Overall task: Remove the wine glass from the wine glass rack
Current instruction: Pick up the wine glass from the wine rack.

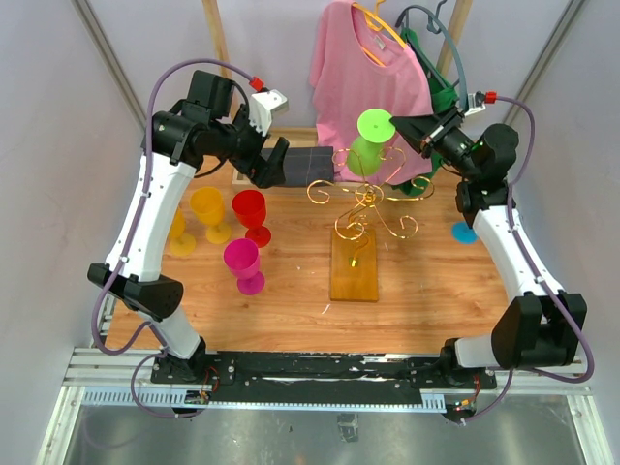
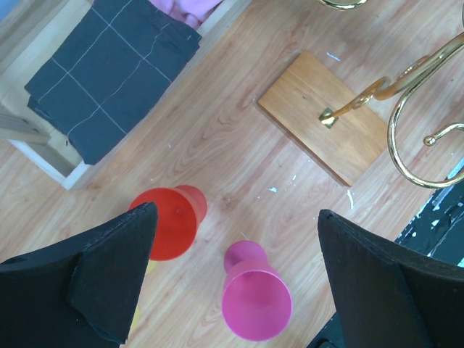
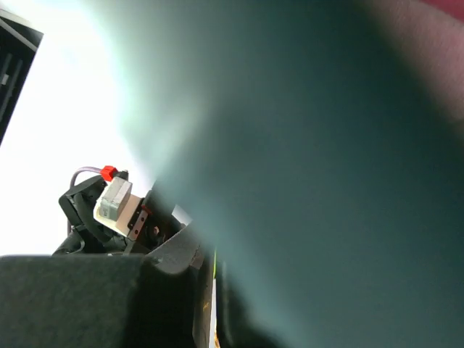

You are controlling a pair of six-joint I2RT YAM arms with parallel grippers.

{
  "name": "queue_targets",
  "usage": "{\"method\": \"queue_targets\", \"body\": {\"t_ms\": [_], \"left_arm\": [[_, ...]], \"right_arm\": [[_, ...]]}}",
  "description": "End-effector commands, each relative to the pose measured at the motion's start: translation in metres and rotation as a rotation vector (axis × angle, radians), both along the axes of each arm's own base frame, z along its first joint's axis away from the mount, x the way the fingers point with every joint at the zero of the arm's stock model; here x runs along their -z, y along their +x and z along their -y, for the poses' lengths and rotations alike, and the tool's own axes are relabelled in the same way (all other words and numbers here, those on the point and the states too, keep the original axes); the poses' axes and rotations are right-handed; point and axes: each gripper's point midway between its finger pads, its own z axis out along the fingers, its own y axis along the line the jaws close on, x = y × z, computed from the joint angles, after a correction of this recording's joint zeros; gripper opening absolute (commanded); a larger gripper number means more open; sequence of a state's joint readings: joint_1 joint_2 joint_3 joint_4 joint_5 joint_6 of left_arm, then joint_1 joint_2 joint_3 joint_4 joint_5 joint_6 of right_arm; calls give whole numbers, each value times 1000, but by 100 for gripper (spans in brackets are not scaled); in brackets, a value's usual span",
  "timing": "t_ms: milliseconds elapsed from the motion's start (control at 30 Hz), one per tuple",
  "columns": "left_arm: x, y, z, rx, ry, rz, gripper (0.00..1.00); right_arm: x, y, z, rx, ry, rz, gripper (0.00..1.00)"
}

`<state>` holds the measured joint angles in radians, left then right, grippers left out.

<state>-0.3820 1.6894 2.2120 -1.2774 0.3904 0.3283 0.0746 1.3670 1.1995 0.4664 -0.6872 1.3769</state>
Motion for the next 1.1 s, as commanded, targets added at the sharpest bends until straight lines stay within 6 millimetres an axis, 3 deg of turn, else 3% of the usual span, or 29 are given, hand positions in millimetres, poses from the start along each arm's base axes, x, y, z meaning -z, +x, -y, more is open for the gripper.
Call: {"method": "queue_targets", "body": {"t_ms": [0, 300, 800, 933, 1067], "left_arm": [[-13, -7, 2, 6, -24, 35, 97], [-14, -6, 2, 5, -28, 35, 97], [-20, -6, 1, -12, -39, 51, 97], [-29, 0, 0, -50, -56, 84, 97], [-55, 13, -5, -139, -101, 180, 98]], "right_arm": [[-37, -17, -1, -2, 75, 142, 1], [-70, -34, 1, -13, 127, 237, 1], [-101, -50, 12, 10, 213, 435, 1], [-113, -59, 15, -4, 257, 494, 1], [-125, -67, 16, -29, 289, 527, 1]]}}
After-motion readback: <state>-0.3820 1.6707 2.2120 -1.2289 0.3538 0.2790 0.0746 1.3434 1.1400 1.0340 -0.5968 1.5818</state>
